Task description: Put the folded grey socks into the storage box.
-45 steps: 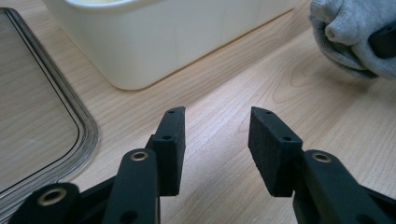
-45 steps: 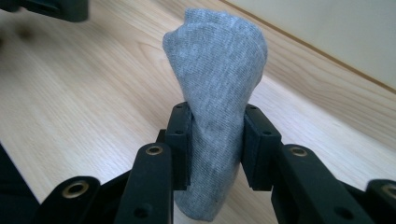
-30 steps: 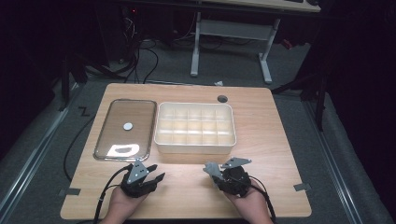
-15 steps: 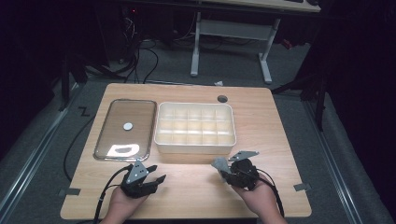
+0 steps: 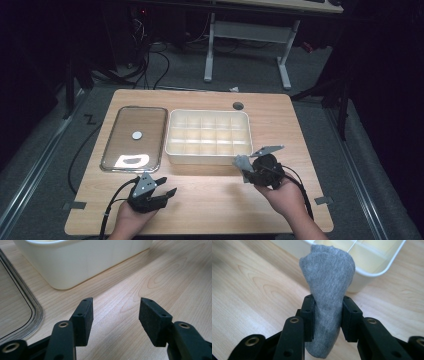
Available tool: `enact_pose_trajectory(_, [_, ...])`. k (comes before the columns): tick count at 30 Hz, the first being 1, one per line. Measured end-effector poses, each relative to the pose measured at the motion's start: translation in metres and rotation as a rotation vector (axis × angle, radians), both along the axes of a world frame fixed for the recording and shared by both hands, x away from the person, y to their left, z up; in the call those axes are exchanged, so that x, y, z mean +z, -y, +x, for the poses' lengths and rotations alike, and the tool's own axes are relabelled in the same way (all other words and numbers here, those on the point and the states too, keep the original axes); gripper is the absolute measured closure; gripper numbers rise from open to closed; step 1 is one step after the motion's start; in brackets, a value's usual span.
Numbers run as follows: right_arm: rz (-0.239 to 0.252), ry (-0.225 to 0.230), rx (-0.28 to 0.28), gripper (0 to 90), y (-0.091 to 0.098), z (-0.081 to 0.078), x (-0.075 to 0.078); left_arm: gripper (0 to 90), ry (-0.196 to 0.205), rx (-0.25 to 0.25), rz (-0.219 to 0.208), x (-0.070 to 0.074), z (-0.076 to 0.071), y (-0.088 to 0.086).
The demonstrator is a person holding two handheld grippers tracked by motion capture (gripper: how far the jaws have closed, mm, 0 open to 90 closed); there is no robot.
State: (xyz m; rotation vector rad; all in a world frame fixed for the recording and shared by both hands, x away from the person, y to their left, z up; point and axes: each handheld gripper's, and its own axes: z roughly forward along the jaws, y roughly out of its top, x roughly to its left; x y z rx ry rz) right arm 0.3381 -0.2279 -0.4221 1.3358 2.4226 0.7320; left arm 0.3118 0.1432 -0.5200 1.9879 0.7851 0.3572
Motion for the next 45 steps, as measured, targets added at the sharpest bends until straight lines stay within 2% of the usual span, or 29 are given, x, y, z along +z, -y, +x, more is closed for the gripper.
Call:
enact_pose_trajectory(7, [-0.015,-0.016,-0.008,68.2,-0.001,0.018,0.014,44.8,-0.002,0.005,-0.023,0.0,0.0,-0.003])
enact_pose_trajectory(9, [-0.036,-0.025,-0.008,68.2,-0.002,0.029,0.019,44.6,-0.001,0.003,-0.023,0.001,0.0,-0.003])
enact_pose_trajectory(11, [-0.036,-0.042,-0.008,68.2,-0.002,0.037,0.021,44.5,-0.003,0.0,-0.023,0.0,-0.001,-0.003])
enact_pose_trajectory(19, [-0.058,-0.073,-0.019,68.1,-0.005,0.064,0.028,44.6,-0.005,-0.009,-0.017,-0.001,0.0,-0.002])
enact_pose_trajectory(30, [-0.097,-0.142,-0.012,68.3,-0.013,0.096,0.03,44.7,-0.003,-0.021,-0.007,-0.001,-0.001,0.0])
enact_pose_trajectory(31, [-0.11,-0.16,-0.012,68.3,-0.014,0.102,0.029,44.7,-0.002,-0.022,-0.006,-0.001,-0.001,0.0])
enact_pose_trajectory(38, [-0.124,-0.188,-0.02,68.3,-0.016,0.113,0.025,44.6,-0.001,-0.025,-0.011,-0.001,-0.001,0.0])
enact_pose_trajectory(45, [-0.149,-0.214,-0.022,68.5,-0.019,0.117,0.022,44.6,0.002,-0.029,-0.011,0.0,-0.002,0.0])
